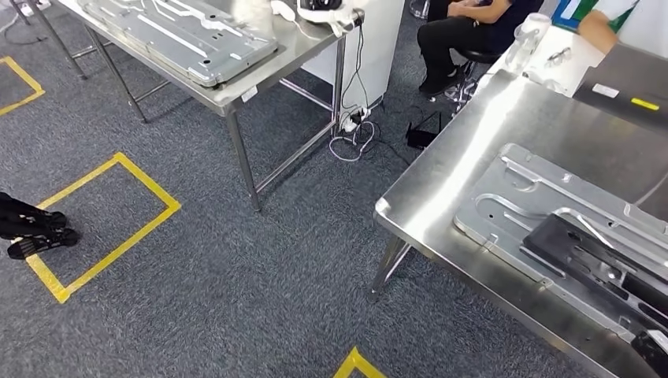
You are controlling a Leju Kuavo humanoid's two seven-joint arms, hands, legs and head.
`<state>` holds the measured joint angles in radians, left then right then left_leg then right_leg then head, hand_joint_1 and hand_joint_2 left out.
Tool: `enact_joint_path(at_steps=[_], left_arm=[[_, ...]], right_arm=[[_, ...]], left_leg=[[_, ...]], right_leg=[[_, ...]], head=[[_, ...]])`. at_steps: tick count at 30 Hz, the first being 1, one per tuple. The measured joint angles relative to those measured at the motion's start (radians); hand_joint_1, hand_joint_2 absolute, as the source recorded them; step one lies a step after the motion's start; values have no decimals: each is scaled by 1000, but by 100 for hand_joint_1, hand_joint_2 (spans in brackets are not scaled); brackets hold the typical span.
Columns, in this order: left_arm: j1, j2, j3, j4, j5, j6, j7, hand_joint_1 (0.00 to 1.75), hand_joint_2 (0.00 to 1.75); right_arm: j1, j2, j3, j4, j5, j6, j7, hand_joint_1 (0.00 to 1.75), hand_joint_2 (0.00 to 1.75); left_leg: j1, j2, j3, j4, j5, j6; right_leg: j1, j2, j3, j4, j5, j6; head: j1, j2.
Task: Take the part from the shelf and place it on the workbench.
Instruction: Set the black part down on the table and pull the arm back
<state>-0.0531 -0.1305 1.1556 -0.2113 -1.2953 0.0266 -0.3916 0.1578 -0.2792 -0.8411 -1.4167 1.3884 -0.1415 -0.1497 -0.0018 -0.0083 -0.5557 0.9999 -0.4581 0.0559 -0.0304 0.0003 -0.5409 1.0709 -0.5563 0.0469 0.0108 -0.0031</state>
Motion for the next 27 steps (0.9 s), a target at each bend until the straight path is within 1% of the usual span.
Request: enact_joint_path(at_steps=[1,2,3,4,5,6,7,8,9,10,11,13,14,15,17,18,19,20,21,22,23,24,25,26,27], left_arm=[[0,0,2,0,0,1,0,0,175],[-1,0,3,0,-1,2,0,0,175],[0,0,4,0,-1,4,0,0,175],[0,0,4,0,-2,6,1,0,175],[0,0,4,0,-2,9,2,0,131],[1,0,4,0,-3,12,2,0,87],[1,0,4,0,-4,16,3,0,87],[0,0,4,0,-6,19,3,0,87],[-1,0,4,0,-9,24,3,0,131],[-1,0,4,0,-12,29,3,0,175],[-2,0,4,0,-15,33,3,0,131],[-1,0,4,0,-17,38,2,0,44],[-1,0,5,0,-16,41,2,0,0],[-1,-1,5,0,-16,43,2,0,0],[-2,-2,5,0,-16,46,2,0,0],[-2,-2,5,0,-16,46,3,0,0],[-1,-3,5,0,-16,47,5,0,0],[0,-3,6,0,-16,47,6,0,0],[1,-2,6,0,-16,47,8,0,0],[1,-2,7,0,-15,48,9,0,0],[0,-4,7,0,-15,47,10,0,0],[-1,-6,8,0,-15,47,11,0,0],[-1,-7,9,0,-15,47,11,0,0],[-1,-9,9,0,-15,47,12,0,0],[-1,-9,10,0,-15,47,12,0,0]], right_arm=[[-4,6,-12,16,7,-5,-5,175,175],[-7,10,-22,29,11,-8,-8,175,175],[-9,16,-30,42,15,-9,-11,175,175],[-10,22,-38,53,19,-9,-14,175,175],[-13,28,-45,64,22,-10,-18,131,131],[-17,32,-54,73,27,-12,-24,87,87],[-23,36,-65,81,33,-15,-32,44,44],[-32,39,-77,89,41,-19,-41,0,0],[-41,42,-90,97,49,-24,-50,0,0],[-49,46,-102,104,56,-29,-58,0,0],[-56,50,-110,108,61,-33,-63,0,0],[-67,57,-118,112,66,-40,-68,0,0],[-72,60,-119,114,68,-42,-68,0,0],[-78,63,-120,115,69,-43,-68,0,0],[-87,70,-121,118,70,-44,-65,0,0],[-91,73,-122,119,70,-44,-62,0,0],[-93,75,-124,120,70,-44,-60,0,0],[-94,78,-125,121,70,-45,-60,0,0],[-95,81,-126,122,70,-45,-59,0,0],[-96,84,-127,124,70,-44,-59,0,0],[-96,86,-127,125,70,-44,-58,0,0],[-96,88,-127,127,70,-44,-57,0,0],[-97,90,-126,129,69,-45,-57,0,0],[-97,91,-126,131,69,-45,-57,0,0],[-98,93,-126,133,69,-45,-58,0,0]], left_leg=[[-1,1,2,-2,0,4],[-3,2,2,-2,-1,6],[-5,2,3,-1,-3,8],[-7,3,4,-1,-5,9],[-8,3,6,0,-7,9],[-9,3,9,2,-10,8],[-9,3,12,4,-14,6],[-10,3,15,6,-18,2],[-11,3,16,8,-21,-2],[-10,3,17,8,-23,-7],[-9,3,17,7,-23,-13],[-4,6,17,12,-30,-24],[-2,7,11,29,-44,-29],[-1,7,-5,67,-69,-34],[5,7,-61,192,-136,-42],[8,7,-89,252,-160,-46],[13,7,-103,283,-166,-51],[18,7,-99,277,-152,-56],[24,8,-77,233,-124,-61],[31,8,-42,166,-91,-68],[34,6,-12,105,-68,-72],[34,3,8,63,-55,-69],[32,0,16,44,-53,-63],[28,-3,13,44,-55,-53],[26,-4,12,44,-53,-42]], right_leg=[[-1,0,-31,62,-31,2],[-1,0,-69,131,-60,3],[-1,0,-102,186,-74,4],[-1,0,-121,210,-70,5],[-1,0,-121,196,-45,4],[-1,0,-103,146,-7,1],[0,0,-73,75,31,-2],[3,0,-45,12,59,-6],[7,0,-27,-30,74,-11],[12,1,-17,-52,78,-16],[17,2,-17,-54,78,-21],[18,6,-13,-65,84,-35],[17,7,-9,-73,88,-44],[15,7,-6,-80,92,-52],[15,8,-5,-85,94,-59],[16,8,-5,-84,94,-60],[15,9,-5,-84,95,-59],[14,10,-5,-82,94,-56],[11,10,-6,-78,92,-52],[7,11,-7,-71,89,-45],[6,12,-10,-61,84,-35],[5,12,-13,-51,78,-26],[5,13,-16,-44,75,-18],[5,15,-17,-42,74,-11],[2,16,-17,-43,75,-5]], head=[[0,0],[0,0],[0,0],[0,0],[0,0],[0,0],[0,0],[0,0],[0,0],[0,0],[0,0],[-1,0],[-1,0],[-1,0],[-1,0],[-1,0],[-1,0],[-1,0],[-1,0],[-1,0],[-1,0],[-1,0],[0,0],[0,0],[1,0]])
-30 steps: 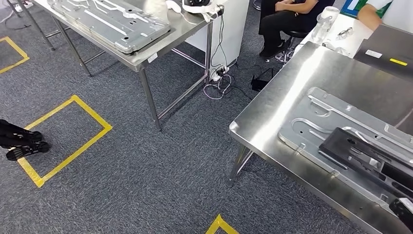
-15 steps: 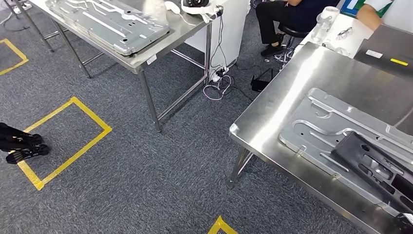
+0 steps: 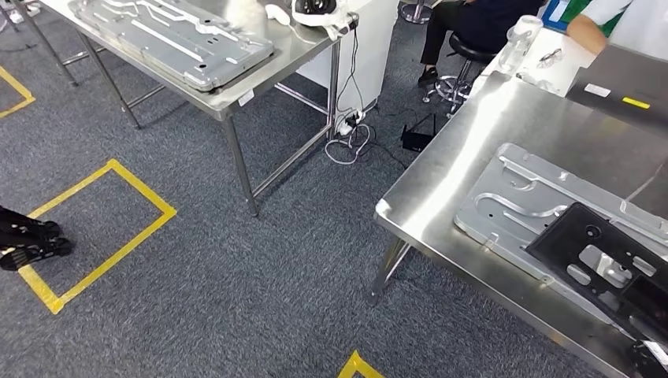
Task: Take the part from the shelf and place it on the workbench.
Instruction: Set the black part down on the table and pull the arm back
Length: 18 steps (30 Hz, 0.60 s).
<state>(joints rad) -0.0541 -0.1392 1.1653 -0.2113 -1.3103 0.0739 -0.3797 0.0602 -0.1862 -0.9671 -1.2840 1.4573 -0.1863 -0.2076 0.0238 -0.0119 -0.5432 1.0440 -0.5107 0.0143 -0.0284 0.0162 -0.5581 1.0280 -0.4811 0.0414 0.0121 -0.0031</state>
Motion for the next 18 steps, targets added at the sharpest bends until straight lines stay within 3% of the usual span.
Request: enact_joint_path(at_steps=[2,3,6,7,8,9,10,12,13,16,18], left_arm=[[0,0,1,0,0,0,0,0,0],[0,0,1,0,0,0,0,0,0],[1,0,2,0,0,1,3,0,0],[1,0,2,0,0,0,4,0,0],[1,0,3,0,0,0,5,0,0],[1,0,4,0,-1,0,7,0,0],[1,0,5,0,-1,0,7,0,0],[0,0,8,0,-3,-1,8,0,0],[-1,-1,10,0,-4,-1,8,0,0],[-2,-1,15,0,-9,-2,7,0,0],[-2,-1,17,0,-10,-2,7,0,0]], right_arm=[[0,3,0,4,0,0,0,0,0],[-1,5,0,6,0,0,0,0,0],[-1,10,1,10,-7,-1,-3,0,0],[-1,14,3,10,-14,-3,-4,0,0],[0,17,7,8,-24,-4,-4,0,0],[2,19,14,1,-38,-6,-4,0,0],[5,20,24,-11,-55,-8,-2,0,0],[12,19,52,-54,-91,-10,16,0,0],[17,17,70,-82,-110,-10,31,0,0],[35,6,128,-164,-146,-6,70,0,0],[43,0,162,-202,-156,-8,78,0,0]], left_leg=[[-2,2,1,-5,7,16],[-3,3,0,-8,11,23],[-13,5,-4,-9,15,33],[-17,5,-5,-9,14,34],[-20,5,-4,-9,14,36],[-23,5,-1,-9,12,37],[-25,5,2,-9,11,38],[-31,4,4,-8,7,35],[-32,4,3,-8,5,32],[-32,5,2,-9,2,19],[-31,6,-10,25,-24,10]], right_leg=[[-5,-3,-7,15,-12,7],[-6,-6,-23,48,-34,8],[-2,-12,-113,231,-121,4],[-1,-12,-134,271,-128,1],[0,-12,-140,278,-116,-3],[2,-12,-127,246,-87,-8],[5,-12,-100,185,-49,-15],[15,-11,-46,66,-1,-27],[18,-11,-32,32,6,-30],[21,-11,-27,11,7,-35],[17,-12,-20,-1,11,-44]], head=[[0,0],[0,0],[0,0],[0,0],[0,0],[0,0],[0,0],[0,0],[0,0],[0,0],[0,0]])
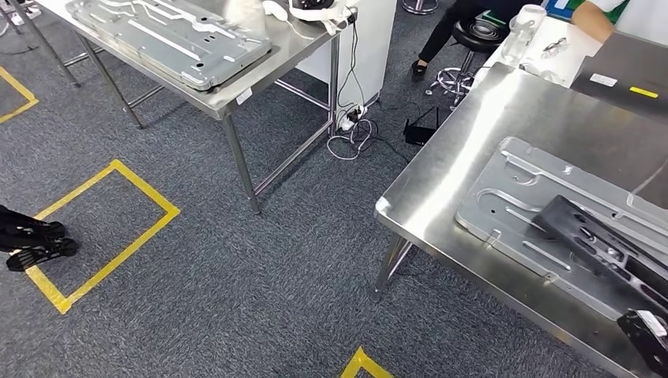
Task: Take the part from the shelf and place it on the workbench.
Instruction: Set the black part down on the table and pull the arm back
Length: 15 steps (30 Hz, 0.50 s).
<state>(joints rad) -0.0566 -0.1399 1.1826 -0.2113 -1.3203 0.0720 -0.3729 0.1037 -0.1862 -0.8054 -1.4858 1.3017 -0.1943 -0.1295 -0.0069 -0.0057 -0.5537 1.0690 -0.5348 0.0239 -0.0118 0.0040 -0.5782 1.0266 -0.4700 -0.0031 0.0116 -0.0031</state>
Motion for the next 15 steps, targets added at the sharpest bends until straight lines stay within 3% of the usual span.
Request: enact_joint_path(at_steps=[3,4,5,6,9,11,14,15], left_arm=[[0,0,1,0,-4,-1,-2,0,0],[1,0,2,0,-6,-2,-2,0,0],[2,-1,2,0,-7,-2,-2,0,0],[3,-1,2,0,-8,-3,-3,0,0],[2,1,3,0,-9,-3,-3,0,0],[0,2,4,0,-9,-3,-2,0,0],[1,1,7,0,-9,-5,-2,0,0],[0,1,8,0,-9,-6,-2,0,0]], right_arm=[[11,-9,45,-48,-14,-13,12,0,0],[14,-14,60,-65,-18,-15,20,0,0],[17,-18,75,-82,-20,-17,29,0,0],[22,-22,91,-102,-23,-19,39,0,0],[37,-33,142,-170,-25,-46,62,0,0],[52,-38,175,-216,-31,-78,77,0,0],[76,-47,208,-292,-57,-128,99,0,0],[83,-51,212,-317,-68,-141,103,0,0]], left_leg=[[2,0,-85,177,-91,-10],[3,0,-111,228,-107,-12],[3,0,-121,244,-101,-13],[4,0,-115,225,-77,-13],[2,1,-23,25,24,-2],[-2,1,5,-38,41,7],[-3,0,11,-54,50,22],[-2,1,14,-62,54,29]], right_leg=[[0,-5,4,-4,0,-10],[1,-5,4,-3,-1,-11],[1,-6,4,-2,-2,-11],[2,-6,6,-2,-3,-11],[3,-5,11,3,-8,-5],[4,-5,10,5,-11,4],[2,-4,9,9,-14,21],[0,-4,2,27,-28,25]], head=[[0,0],[0,0],[0,0],[0,0],[0,0],[0,0],[0,0],[0,0]])
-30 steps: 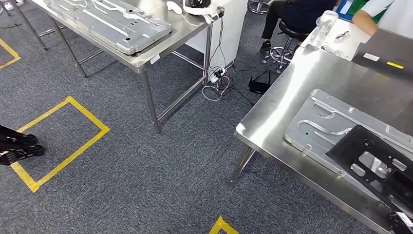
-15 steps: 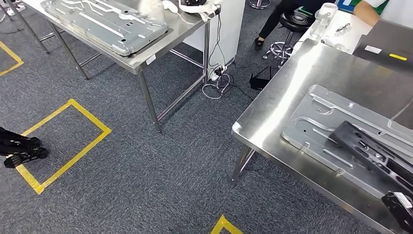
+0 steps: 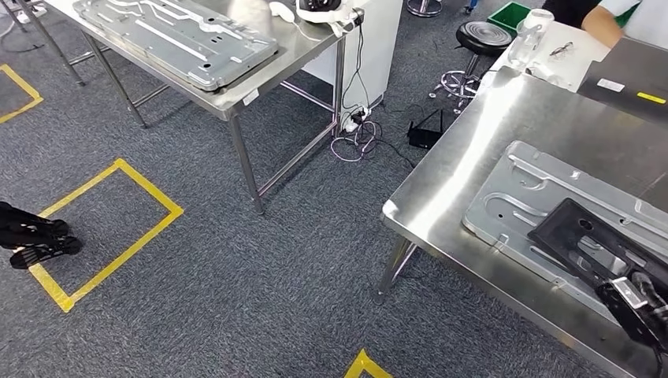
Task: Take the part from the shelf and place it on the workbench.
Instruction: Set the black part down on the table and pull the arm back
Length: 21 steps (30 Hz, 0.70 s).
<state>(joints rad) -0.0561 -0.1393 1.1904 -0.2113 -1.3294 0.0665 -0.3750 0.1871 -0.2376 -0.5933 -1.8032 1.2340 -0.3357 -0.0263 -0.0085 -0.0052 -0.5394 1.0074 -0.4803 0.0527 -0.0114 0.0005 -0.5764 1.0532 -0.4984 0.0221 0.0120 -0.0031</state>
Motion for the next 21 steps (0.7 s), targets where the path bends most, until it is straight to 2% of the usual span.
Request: enact_joint_path(at_steps=[1,3,4,5,6,7,9,10,11,13,15,17,19,20,21], left_arm=[[0,-1,1,0,0,-1,0,0,0],[-1,-1,3,0,1,-4,0,0,0],[-1,-1,5,0,2,-5,0,0,0],[0,-1,8,0,4,-6,-1,0,0],[0,-1,11,0,6,-7,-1,0,0],[1,-1,13,0,7,-8,-1,0,0],[0,-2,17,0,9,-9,-1,0,0],[0,-2,18,0,9,-9,-1,0,0],[-1,-3,18,0,9,-9,-1,0,0],[0,-3,19,0,10,-10,-2,0,0],[0,-3,21,0,11,-14,-5,0,0],[-1,-3,24,0,14,-19,-9,0,0],[0,-4,26,0,17,-23,-11,0,0],[1,-5,27,0,18,-23,-11,0,0],[3,-6,28,0,18,-23,-11,0,0]], right_arm=[[7,-4,2,-25,-12,-13,2,0,0],[25,-7,4,-70,-36,-40,0,0,0],[34,-6,4,-91,-46,-53,-4,0,0],[44,-5,5,-111,-54,-63,-8,0,0],[52,-4,5,-127,-59,-71,-12,0,0],[60,-3,5,-144,-63,-77,-15,0,0],[70,-1,5,-173,-67,-82,-19,0,0],[75,1,5,-186,-68,-84,-20,0,0],[78,2,5,-195,-69,-85,-20,0,0],[84,4,5,-208,-71,-88,-25,0,0],[92,10,5,-225,-82,-102,-40,0,0],[107,28,5,-250,-101,-129,-71,0,0],[128,59,5,-277,-117,-155,-109,0,0],[139,77,5,-288,-124,-164,-126,0,0],[149,94,5,-298,-130,-170,-142,0,0]], left_leg=[[2,1,3,-7,4,5],[3,2,4,-10,7,10],[3,2,4,-10,6,10],[3,2,5,-10,5,9],[3,2,6,-10,4,8],[4,1,9,-10,2,6],[5,0,14,-7,-4,-2],[4,0,15,-6,-7,-8],[3,-1,16,-5,-9,-14],[4,-1,16,-4,-10,-25],[6,-1,10,14,-29,-35],[8,0,-24,102,-95,-42],[9,0,-76,235,-166,-46],[9,0,-91,278,-181,-46],[9,0,-88,285,-176,-45]], right_leg=[[-1,0,-17,38,-24,5],[-5,0,-76,160,-87,13],[-7,0,-106,218,-107,16],[-10,0,-123,247,-109,19],[-12,0,-124,243,-92,21],[-15,-1,-102,195,-58,23],[-16,0,-32,50,8,23],[-14,1,-6,-3,27,19],[-11,2,5,-29,30,14],[-7,5,4,-31,31,-1],[-9,3,4,-35,37,-15],[-9,-1,1,-38,43,-26],[-3,-4,-6,-37,44,-31],[-1,-5,-10,-35,45,-33],[1,-6,-15,-31,46,-34]], head=[[0,0],[0,0],[0,0],[0,0],[0,0],[0,0],[0,0],[0,0],[0,0],[0,0],[0,0],[-1,0],[-1,0],[-1,0],[-1,0]])
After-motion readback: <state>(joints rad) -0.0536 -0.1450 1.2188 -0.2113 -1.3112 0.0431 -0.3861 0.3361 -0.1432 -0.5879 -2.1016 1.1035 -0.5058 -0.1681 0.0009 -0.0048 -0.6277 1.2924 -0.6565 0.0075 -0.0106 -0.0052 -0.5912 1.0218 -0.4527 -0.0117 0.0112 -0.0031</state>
